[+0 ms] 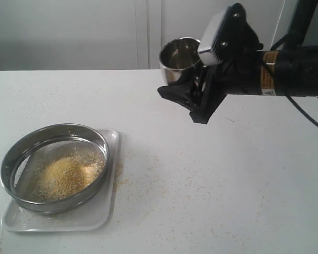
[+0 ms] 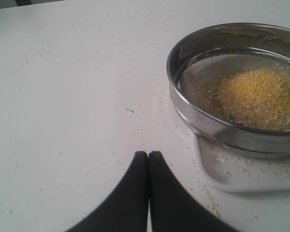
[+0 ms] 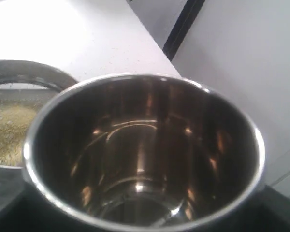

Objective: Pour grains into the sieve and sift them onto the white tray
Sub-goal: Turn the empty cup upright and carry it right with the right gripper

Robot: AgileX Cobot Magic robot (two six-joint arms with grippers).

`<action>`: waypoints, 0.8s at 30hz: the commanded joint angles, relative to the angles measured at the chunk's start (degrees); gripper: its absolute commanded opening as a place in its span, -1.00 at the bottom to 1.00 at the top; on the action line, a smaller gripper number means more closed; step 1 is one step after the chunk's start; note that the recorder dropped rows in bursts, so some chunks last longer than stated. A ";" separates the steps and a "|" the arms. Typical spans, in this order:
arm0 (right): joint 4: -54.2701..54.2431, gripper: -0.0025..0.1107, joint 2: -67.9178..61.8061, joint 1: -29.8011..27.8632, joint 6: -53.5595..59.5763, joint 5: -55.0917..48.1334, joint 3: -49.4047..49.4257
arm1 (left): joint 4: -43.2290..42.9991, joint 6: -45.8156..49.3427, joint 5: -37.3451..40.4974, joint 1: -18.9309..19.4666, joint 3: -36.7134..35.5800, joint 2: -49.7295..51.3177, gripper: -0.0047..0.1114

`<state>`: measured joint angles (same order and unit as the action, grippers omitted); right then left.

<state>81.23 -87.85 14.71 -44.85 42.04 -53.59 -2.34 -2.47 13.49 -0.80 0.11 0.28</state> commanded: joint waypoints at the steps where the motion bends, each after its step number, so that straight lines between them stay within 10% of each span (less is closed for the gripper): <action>1: -13.06 -0.96 0.33 -3.60 3.39 0.99 3.04 | 0.44 -0.25 -0.12 0.12 -0.11 -0.28 -0.92; 24: -45.65 -0.96 -5.08 -4.89 16.71 -6.27 6.32 | 0.44 -0.25 -0.12 0.12 -0.11 -0.28 -0.92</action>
<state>38.09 -90.47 10.35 -29.09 34.17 -47.46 -2.34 -2.47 13.49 -0.80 0.11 0.28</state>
